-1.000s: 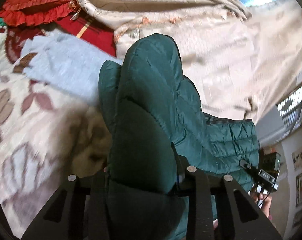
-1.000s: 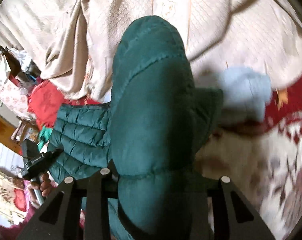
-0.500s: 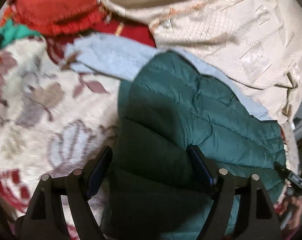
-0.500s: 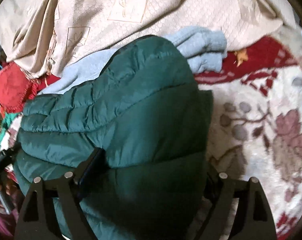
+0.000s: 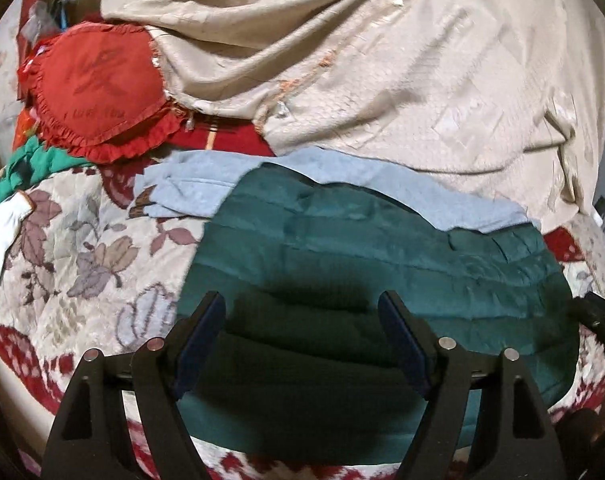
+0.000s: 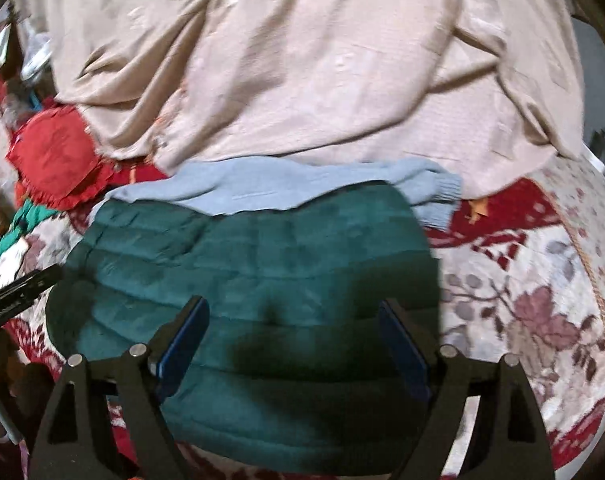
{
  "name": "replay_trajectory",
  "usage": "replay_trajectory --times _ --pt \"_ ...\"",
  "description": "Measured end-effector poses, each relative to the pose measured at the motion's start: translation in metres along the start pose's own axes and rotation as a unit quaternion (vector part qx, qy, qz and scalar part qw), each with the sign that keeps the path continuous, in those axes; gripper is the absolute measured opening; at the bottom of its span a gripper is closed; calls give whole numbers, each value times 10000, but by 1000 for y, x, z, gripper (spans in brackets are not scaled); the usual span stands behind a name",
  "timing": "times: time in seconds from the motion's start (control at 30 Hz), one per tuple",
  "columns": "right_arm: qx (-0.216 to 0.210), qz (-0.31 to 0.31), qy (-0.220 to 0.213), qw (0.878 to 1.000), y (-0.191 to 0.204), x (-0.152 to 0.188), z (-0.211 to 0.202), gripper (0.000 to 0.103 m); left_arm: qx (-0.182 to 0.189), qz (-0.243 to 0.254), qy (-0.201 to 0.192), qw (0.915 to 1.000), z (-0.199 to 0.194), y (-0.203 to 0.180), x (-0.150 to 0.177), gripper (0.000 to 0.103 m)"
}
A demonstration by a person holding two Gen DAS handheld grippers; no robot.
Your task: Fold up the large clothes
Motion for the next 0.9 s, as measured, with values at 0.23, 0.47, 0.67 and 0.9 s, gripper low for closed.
replay_trajectory --times 0.23,0.47,0.67,0.9 --pt "-242 -88 277 9993 45 33 26 89 -4 269 92 9996 9 -29 23 62" --pt "-69 -347 330 9988 48 61 46 93 -70 320 166 9993 16 -35 41 62" --pt "-12 -420 261 9988 50 63 45 94 -215 465 147 9986 19 -36 48 62" --pt "118 -391 95 9991 50 63 41 98 -121 369 -7 9992 14 -33 51 62"
Point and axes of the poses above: each gripper's, at about its wrist camera, not at the fingertips, and z roughly the way its jaws point, y to its left, x to its underside, the point moved 10 cm from there along z, roughly the way its jaws point, and after that the axes turned 11 degrees about -y, right-handed, at the moved point
